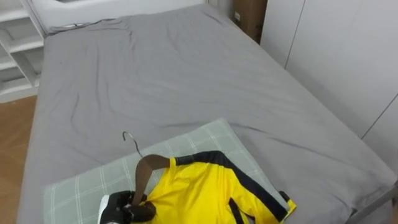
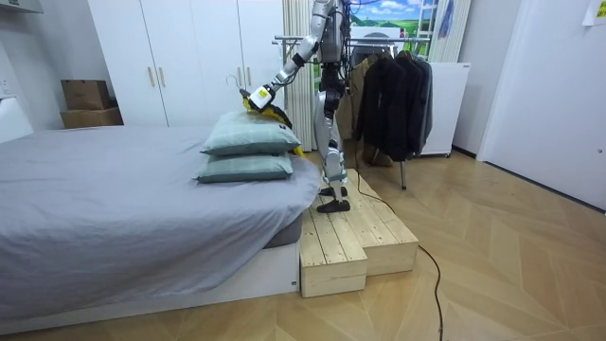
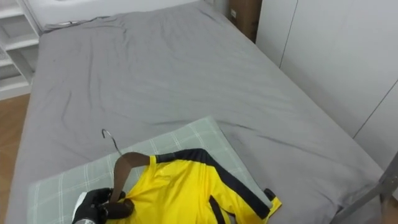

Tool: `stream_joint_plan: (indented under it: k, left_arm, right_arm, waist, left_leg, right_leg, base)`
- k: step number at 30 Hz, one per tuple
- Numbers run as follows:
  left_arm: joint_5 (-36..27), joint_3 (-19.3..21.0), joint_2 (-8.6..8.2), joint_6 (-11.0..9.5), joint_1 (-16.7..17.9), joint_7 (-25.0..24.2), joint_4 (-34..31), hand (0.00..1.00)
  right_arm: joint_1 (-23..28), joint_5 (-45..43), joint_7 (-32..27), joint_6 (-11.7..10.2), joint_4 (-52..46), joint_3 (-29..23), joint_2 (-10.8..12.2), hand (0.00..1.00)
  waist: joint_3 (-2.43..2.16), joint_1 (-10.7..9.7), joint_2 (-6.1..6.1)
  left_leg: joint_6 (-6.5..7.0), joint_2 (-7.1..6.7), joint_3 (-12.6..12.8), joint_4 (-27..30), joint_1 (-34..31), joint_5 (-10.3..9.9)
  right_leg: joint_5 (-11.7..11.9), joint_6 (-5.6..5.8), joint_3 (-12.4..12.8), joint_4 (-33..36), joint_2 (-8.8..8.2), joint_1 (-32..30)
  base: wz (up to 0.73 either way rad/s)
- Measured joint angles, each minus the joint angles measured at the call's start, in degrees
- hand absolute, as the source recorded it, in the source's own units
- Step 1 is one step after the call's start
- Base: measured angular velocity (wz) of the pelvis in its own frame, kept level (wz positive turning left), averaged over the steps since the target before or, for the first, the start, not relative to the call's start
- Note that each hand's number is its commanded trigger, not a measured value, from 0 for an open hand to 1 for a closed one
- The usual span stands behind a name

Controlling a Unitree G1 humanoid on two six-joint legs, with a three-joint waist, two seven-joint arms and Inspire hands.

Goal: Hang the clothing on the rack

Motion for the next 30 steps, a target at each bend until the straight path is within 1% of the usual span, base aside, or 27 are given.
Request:
stream_joint_plan:
  k: [3, 5, 6, 8, 11, 16, 21, 24, 30]
  left_arm:
    - [0.58, 0.31, 0.53, -0.05, 0.84, -1.11, -3.46, 1.00]
    - [1.10, 0.21, 0.59, -0.05, 1.31, -1.49, -7.08, 1.00]
    - [1.15, 0.19, 0.60, -0.03, 1.49, -1.50, -8.19, 1.00]
    - [1.42, 0.07, 0.66, -0.04, 2.44, -1.55, -13.05, 1.00]
    - [1.42, -0.04, 0.90, -0.06, 2.69, -1.56, -16.84, 1.00]
    - [1.44, -0.50, 1.24, 0.18, 2.83, -1.60, -20.90, 1.00]
    - [1.40, -0.83, 1.58, 0.19, 2.83, -1.60, -21.41, 1.00]
    - [1.44, -0.84, 1.85, 0.23, 2.83, -1.66, -21.95, 1.00]
    - [4.60, -0.79, 2.52, 0.26, 2.81, -1.67, -28.75, 1.00]
  right_arm:
    - [0.06, -2.07, 0.85, -0.09, 0.16, -2.00, 0.04, 0.00]
    - [0.11, -2.93, 1.22, -0.12, 0.32, -2.76, -0.01, 0.00]
    - [0.04, -3.04, 1.29, -0.12, 0.41, -2.77, -0.08, 0.00]
    - [-0.02, -3.70, 1.46, -0.12, 0.47, -2.85, -0.26, 0.00]
    - [-0.02, -3.94, 1.41, -0.09, 0.56, -2.83, -0.27, 0.00]
    - [0.06, -3.36, 1.18, 0.06, 0.47, -2.73, -0.30, 0.00]
    - [0.13, -1.85, 1.22, 0.07, 0.68, -2.54, -0.28, 0.00]
    - [0.10, -1.69, 1.66, 0.07, 0.81, -2.17, -0.27, 0.00]
    - [0.09, -1.73, 2.85, -0.01, 1.63, -2.20, -0.49, 0.00]
  waist:
    - [0.01, 0.01, 0.19]
    - [0.03, -0.02, 0.39]
    - [0.02, -0.04, 0.43]
    - [-0.09, -0.04, 0.60]
    - [-0.09, -0.14, 0.61]
    - [-0.12, -0.02, 0.63]
    - [-0.16, -0.07, 0.56]
    - [-0.25, -0.11, 0.28]
    - [-0.30, 0.01, 0.20]
  left_leg:
    - [0.00, 0.00, 0.04, 0.02, 0.67, 0.00]
    - [0.00, -0.01, -0.02, 0.13, 0.55, 0.00]
    - [0.00, -0.01, -0.04, 0.24, 0.48, 0.00]
    - [0.00, -0.03, -0.05, 0.33, 0.58, 0.00]
    - [0.01, -0.04, 0.10, 0.31, 0.85, 0.01]
    - [0.14, -0.23, 0.12, 0.18, 1.31, 0.12]
    - [0.15, -0.31, 0.19, -0.02, 1.96, 0.13]
    - [0.15, -0.25, 0.17, 0.00, 1.88, 0.13]
    - [0.14, -0.22, -0.02, -0.22, 2.32, 0.13]
  right_leg:
    - [0.00, 0.00, 0.22, -0.01, 0.03, 0.55]
    - [0.00, 0.00, 0.15, 0.04, 0.00, 0.50]
    - [0.00, 0.00, 0.12, 0.05, -0.01, 0.51]
    - [0.00, 0.00, 0.12, 0.11, -0.09, 0.64]
    - [0.00, 0.00, -0.03, -0.07, -0.34, 1.23]
    - [-0.04, 0.03, 0.01, -0.20, -0.47, 1.50]
    - [-0.05, 0.05, 0.19, -0.56, -0.43, 2.18]
    - [-0.05, 0.05, 0.17, -0.73, -0.46, 2.18]
    - [-0.03, 0.05, 0.25, -0.76, -0.43, 2.49]
  base:
    - [-0.01]
    - [0.02]
    - [0.03]
    - [0.00]
    - [0.01]
    - [0.01]
    - [-0.02]
    - [0.00]
    - [-0.01]
